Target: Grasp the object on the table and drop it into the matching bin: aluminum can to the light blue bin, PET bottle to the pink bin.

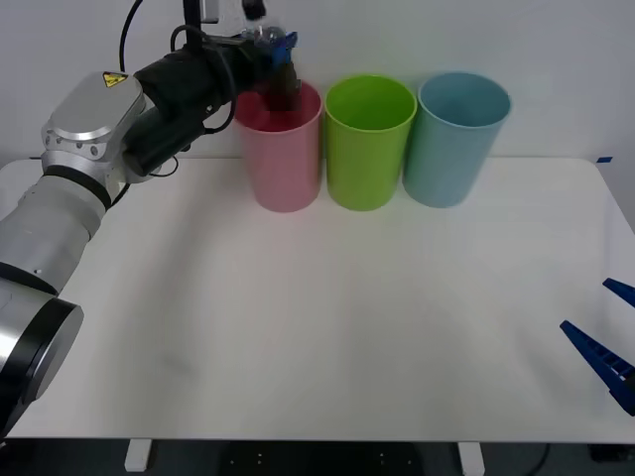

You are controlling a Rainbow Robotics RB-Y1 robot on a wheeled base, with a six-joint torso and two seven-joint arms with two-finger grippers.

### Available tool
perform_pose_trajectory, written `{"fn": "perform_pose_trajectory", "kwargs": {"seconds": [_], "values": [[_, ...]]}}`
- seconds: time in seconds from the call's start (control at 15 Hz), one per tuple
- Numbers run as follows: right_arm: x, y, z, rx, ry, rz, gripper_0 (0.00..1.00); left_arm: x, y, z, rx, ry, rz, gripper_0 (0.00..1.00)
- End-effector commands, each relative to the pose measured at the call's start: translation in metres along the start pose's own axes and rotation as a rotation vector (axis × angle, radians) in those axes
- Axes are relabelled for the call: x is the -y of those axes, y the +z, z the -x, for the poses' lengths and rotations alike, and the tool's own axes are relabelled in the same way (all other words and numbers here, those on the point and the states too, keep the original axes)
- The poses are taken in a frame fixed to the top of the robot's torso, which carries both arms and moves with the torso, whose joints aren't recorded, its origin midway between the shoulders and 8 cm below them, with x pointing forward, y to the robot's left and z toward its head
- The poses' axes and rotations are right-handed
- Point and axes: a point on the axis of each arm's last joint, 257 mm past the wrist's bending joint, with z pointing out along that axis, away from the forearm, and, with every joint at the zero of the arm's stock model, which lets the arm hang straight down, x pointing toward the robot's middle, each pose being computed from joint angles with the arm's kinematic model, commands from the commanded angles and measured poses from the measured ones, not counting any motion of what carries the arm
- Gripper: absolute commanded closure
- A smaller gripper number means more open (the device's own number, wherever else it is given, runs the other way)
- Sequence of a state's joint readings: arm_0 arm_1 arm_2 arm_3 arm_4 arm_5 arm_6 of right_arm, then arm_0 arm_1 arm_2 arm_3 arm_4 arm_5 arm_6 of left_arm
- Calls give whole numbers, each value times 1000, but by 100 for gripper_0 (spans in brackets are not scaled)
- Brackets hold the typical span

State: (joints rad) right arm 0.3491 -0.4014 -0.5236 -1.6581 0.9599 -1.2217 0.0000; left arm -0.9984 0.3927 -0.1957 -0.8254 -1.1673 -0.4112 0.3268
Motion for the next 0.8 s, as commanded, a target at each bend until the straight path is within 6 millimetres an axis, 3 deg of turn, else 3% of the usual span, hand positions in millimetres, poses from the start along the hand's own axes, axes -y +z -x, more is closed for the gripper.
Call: {"fn": "perform_pose_trajectory", "kwargs": {"seconds": [0.07, 0.47, 0.8], "values": [[0, 0, 0, 0, 0, 0, 0, 0, -2, -1, -1, -13, -8, 0], [0, 0, 0, 0, 0, 0, 0, -16, -26, 1, -2, -46, -53, 0], [0, 0, 0, 0, 0, 0, 0, -23, -68, -5, 36, -73, -75, 0]]}}
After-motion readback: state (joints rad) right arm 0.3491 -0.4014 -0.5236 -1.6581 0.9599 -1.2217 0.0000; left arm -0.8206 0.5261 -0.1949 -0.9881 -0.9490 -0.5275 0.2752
